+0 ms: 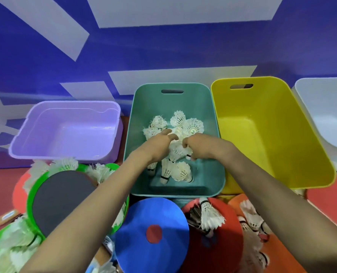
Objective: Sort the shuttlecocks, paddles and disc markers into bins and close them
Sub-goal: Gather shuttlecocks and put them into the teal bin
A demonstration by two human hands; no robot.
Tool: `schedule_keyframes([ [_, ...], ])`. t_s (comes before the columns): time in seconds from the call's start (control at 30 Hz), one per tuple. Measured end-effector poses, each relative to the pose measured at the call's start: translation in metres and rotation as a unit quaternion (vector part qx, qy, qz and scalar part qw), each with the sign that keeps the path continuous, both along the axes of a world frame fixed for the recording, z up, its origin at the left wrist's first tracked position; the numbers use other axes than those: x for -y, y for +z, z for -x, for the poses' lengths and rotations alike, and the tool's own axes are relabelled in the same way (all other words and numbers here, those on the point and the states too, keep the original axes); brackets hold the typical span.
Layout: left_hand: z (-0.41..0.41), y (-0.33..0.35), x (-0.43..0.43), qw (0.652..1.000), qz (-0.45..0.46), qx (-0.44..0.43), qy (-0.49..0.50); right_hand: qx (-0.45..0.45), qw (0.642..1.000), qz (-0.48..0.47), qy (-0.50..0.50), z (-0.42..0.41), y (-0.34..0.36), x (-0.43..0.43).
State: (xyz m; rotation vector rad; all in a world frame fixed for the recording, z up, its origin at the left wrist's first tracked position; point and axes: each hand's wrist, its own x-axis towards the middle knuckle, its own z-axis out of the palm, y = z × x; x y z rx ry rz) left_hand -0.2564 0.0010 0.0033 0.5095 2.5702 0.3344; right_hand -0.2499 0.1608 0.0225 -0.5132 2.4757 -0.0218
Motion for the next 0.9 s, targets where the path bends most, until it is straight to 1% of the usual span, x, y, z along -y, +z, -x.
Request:
schedule_keyframes([
  [0.03,-0.004,0.003,0.002,1.000,-0.003,-0.010,0.011,-0.015,1.000,0.003,0.006,-0.002,0.001,-0.001],
  [0.1,-0.018,0.013,0.006,0.998,0.024,-0.048,0.035,-0.063,0.997,-0.009,0.032,-0.008,0.006,0.000],
  [0.17,-0.038,0.021,0.008,0.992,0.047,-0.106,0.052,-0.098,0.994,-0.005,0.038,-0.018,0.012,0.002],
  [0.2,-0.049,0.025,0.008,0.988,0.038,-0.137,0.062,-0.105,0.994,0.007,0.031,-0.023,0.017,0.002],
  [0.27,-0.073,0.029,0.010,0.976,-0.013,-0.200,0.088,-0.122,0.992,0.041,0.013,-0.035,0.030,0.003],
  [0.37,-0.108,0.034,0.016,0.946,-0.111,-0.281,0.119,-0.171,0.978,0.118,-0.014,-0.059,0.045,-0.002],
  [0.43,-0.130,0.036,0.017,0.918,-0.168,-0.337,0.124,-0.205,0.962,0.176,-0.034,-0.079,0.052,-0.008],
  [0.53,-0.159,0.042,0.013,0.883,-0.226,-0.390,0.128,-0.264,0.929,0.255,-0.049,-0.112,0.058,-0.019],
  [0.63,-0.184,0.040,0.002,0.867,-0.267,-0.412,0.081,-0.315,0.889,0.322,-0.084,-0.144,0.056,-0.032],
  [0.73,-0.203,0.027,-0.012,0.869,-0.282,-0.406,0.016,-0.351,0.853,0.363,-0.135,-0.172,0.050,-0.047],
  [0.83,-0.214,0.009,-0.025,0.891,-0.279,-0.358,-0.028,-0.370,0.827,0.388,-0.172,-0.194,0.039,-0.063],
  [0.9,-0.218,-0.006,-0.034,0.916,-0.258,-0.303,-0.043,-0.379,0.817,0.389,-0.196,-0.206,0.030,-0.074],
])
